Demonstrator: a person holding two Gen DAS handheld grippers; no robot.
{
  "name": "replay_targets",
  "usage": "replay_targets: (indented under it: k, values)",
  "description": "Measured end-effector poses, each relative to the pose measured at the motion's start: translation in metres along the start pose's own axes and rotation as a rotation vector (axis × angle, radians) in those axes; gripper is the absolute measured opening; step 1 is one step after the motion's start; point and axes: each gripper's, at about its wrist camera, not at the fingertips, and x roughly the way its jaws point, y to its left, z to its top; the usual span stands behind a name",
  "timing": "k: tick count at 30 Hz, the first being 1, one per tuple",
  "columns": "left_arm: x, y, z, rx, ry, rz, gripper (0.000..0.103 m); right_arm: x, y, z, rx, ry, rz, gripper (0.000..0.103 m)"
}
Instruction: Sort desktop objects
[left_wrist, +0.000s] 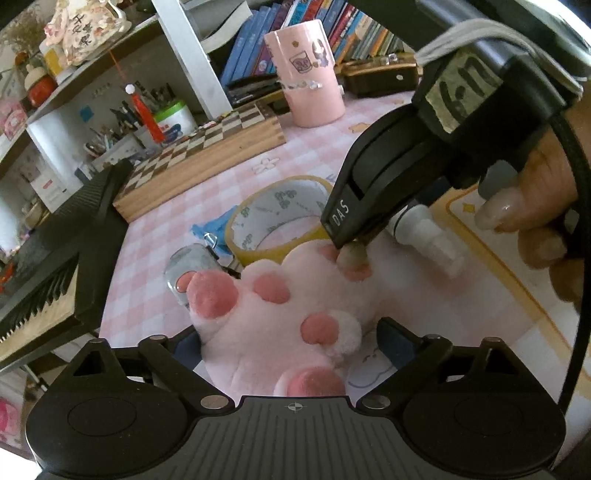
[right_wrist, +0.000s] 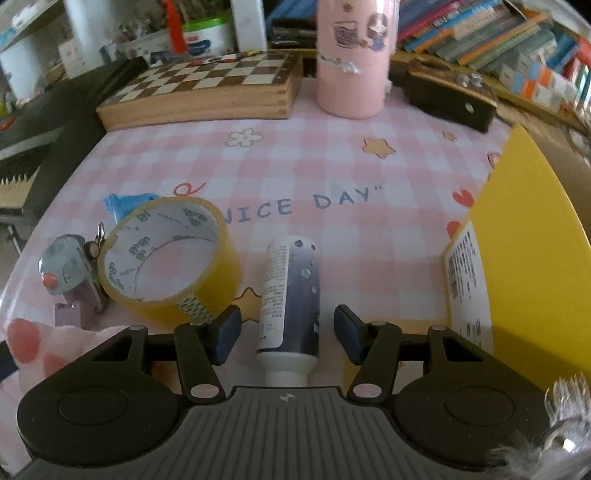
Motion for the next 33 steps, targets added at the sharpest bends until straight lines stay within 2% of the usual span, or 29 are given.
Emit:
replay_targets:
  k: [1, 2, 3, 5, 7, 11, 16, 20, 26, 33]
  values:
    - [0.002, 0.001, -0.001, -0.001, 0.006, 0.003, 0.092, -0.001, 0.001, -0.001, -0.014, -0.006, -0.004, 0.038]
    - [0.003, 0.002, -0.002, -0.01, 0.007, 0.005, 0.091, 0.0, 0.002, -0.001, -0.029, -0.014, -0.01, 0.032]
    - [0.003, 0.002, -0.003, -0.024, 0.005, 0.01, 0.09, -0.001, 0.003, -0.002, -0.046, -0.021, -0.015, 0.031]
    - [0.002, 0.003, -0.004, -0.037, 0.006, 0.023, 0.08, -0.002, 0.001, -0.003, -0.048, -0.021, 0.001, 0.031]
    - [-0.002, 0.004, -0.004, -0.041, 0.005, 0.021, 0.074, -0.006, -0.002, -0.004, -0.032, -0.018, 0.017, 0.031]
    - [-0.016, 0.014, -0.004, -0.1, -0.002, -0.025, 0.07, -0.027, 0.0, -0.011, -0.027, -0.053, 0.055, 0.03]
    - [-0.052, 0.022, -0.009, -0.146, -0.086, -0.005, 0.07, -0.065, 0.001, -0.018, -0.039, -0.156, 0.058, 0.03]
    - [-0.074, 0.032, -0.016, -0.195, -0.106, 0.006, 0.07, -0.091, 0.0, -0.022, -0.032, -0.21, 0.061, 0.03]
    - [-0.112, 0.052, -0.029, -0.327, -0.167, 0.008, 0.07, -0.125, -0.002, -0.042, -0.037, -0.249, 0.068, 0.031]
    - [-0.148, 0.057, -0.041, -0.393, -0.233, -0.03, 0.07, -0.161, 0.002, -0.072, -0.056, -0.275, 0.07, 0.031]
